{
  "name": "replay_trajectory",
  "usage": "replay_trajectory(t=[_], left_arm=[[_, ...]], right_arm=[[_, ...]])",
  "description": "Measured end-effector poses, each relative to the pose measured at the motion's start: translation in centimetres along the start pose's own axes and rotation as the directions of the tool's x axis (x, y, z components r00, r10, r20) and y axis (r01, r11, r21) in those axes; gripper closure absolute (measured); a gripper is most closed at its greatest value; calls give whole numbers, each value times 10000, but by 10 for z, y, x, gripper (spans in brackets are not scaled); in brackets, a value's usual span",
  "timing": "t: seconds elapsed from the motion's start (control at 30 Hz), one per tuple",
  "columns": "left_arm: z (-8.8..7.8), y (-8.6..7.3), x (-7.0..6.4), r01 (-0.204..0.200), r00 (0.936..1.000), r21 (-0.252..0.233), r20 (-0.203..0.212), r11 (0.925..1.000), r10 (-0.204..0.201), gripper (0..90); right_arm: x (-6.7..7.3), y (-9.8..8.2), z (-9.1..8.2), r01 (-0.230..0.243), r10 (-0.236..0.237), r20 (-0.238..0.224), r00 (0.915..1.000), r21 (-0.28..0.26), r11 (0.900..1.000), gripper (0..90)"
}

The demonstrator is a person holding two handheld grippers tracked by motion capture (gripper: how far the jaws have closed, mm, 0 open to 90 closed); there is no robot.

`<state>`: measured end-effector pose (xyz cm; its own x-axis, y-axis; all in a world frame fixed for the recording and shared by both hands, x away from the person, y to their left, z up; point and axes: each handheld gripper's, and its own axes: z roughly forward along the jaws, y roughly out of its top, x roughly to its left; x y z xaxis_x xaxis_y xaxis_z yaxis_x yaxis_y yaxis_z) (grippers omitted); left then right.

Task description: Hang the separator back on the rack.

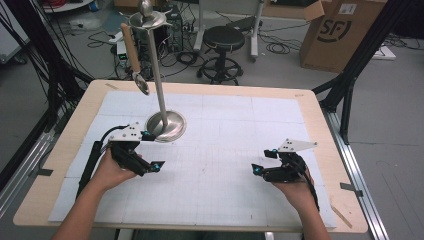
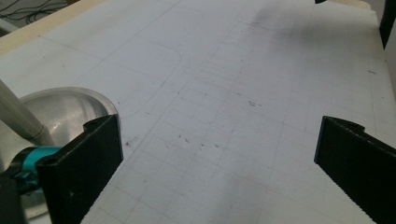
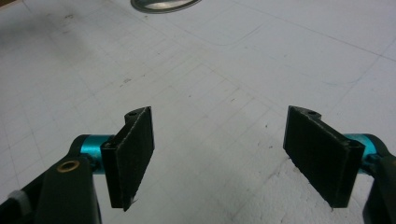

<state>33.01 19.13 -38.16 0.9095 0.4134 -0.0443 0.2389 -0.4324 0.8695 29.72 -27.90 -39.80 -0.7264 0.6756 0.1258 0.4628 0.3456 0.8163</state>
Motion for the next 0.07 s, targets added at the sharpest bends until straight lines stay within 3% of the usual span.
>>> replay_trajectory(t=[0.07], left_arm=[[0,0,1,18,10000,-1,-7,10000,-18,17]], right_arm=[[0,0,0,25,-25,8,10000,-29,10000,235]])
